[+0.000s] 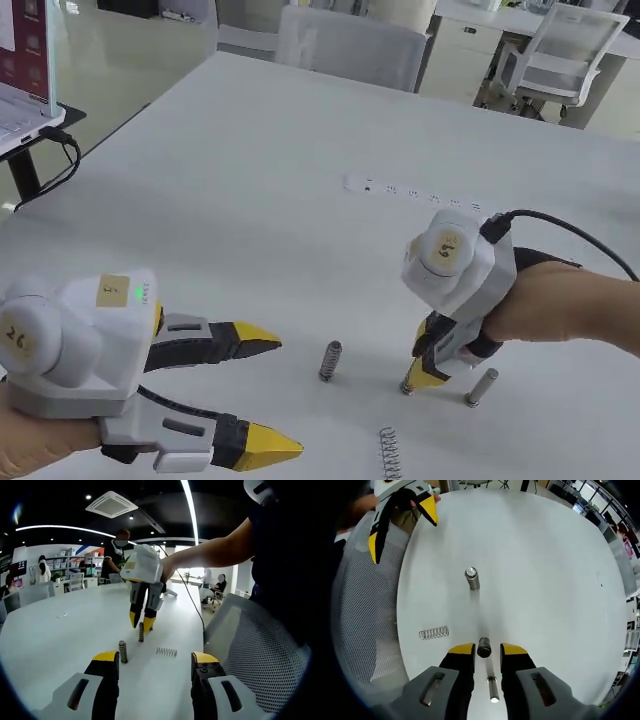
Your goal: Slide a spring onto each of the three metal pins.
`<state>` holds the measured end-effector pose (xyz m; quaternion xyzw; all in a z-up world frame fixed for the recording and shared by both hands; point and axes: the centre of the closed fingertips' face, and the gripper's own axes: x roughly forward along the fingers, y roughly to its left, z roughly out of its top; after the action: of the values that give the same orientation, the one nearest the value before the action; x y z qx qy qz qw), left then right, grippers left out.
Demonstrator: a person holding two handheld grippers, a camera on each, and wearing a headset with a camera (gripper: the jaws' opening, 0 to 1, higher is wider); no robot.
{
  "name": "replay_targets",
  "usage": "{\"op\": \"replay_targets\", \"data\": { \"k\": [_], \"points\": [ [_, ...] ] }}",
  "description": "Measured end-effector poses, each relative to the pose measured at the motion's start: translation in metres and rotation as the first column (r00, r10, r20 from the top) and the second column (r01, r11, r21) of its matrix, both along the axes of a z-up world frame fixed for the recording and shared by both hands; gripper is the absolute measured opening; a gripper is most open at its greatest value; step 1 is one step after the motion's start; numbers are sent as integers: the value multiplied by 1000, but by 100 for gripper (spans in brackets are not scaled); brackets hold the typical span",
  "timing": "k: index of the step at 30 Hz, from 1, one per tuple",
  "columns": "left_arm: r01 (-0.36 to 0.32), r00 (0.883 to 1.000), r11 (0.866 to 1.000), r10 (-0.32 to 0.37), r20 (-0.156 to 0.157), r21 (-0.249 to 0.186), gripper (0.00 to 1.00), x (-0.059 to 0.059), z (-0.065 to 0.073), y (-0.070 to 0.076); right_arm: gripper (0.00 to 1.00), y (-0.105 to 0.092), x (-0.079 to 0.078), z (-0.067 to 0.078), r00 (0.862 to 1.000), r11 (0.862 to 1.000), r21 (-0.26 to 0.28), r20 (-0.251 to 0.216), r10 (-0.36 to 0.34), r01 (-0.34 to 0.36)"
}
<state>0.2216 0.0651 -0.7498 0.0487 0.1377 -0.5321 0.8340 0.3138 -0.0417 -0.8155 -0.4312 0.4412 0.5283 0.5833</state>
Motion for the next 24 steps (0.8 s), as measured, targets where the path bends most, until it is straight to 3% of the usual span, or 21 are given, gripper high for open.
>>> {"op": "replay_targets", "data": {
  "k": [6, 12, 15, 24],
  "points": [
    [5, 1000, 1000, -5, -4, 2, 53, 1, -1, -1, 19, 0, 3, 14, 999, 999, 37, 28, -15, 14],
    [15, 1000, 1000, -15, -1, -1, 53, 1, 0, -6, 19, -5, 2, 16, 999, 998, 45, 33, -42, 40],
    [19, 1000, 1000, -19, 3, -2, 53, 0, 2, -7, 19, -4, -1, 25, 997, 995, 83, 35, -64, 61],
    [24, 1000, 1000, -24, 11, 0, 52, 0, 6, -8, 19, -10, -11, 37, 992, 990, 102, 68, -104, 97]
  ]
}}
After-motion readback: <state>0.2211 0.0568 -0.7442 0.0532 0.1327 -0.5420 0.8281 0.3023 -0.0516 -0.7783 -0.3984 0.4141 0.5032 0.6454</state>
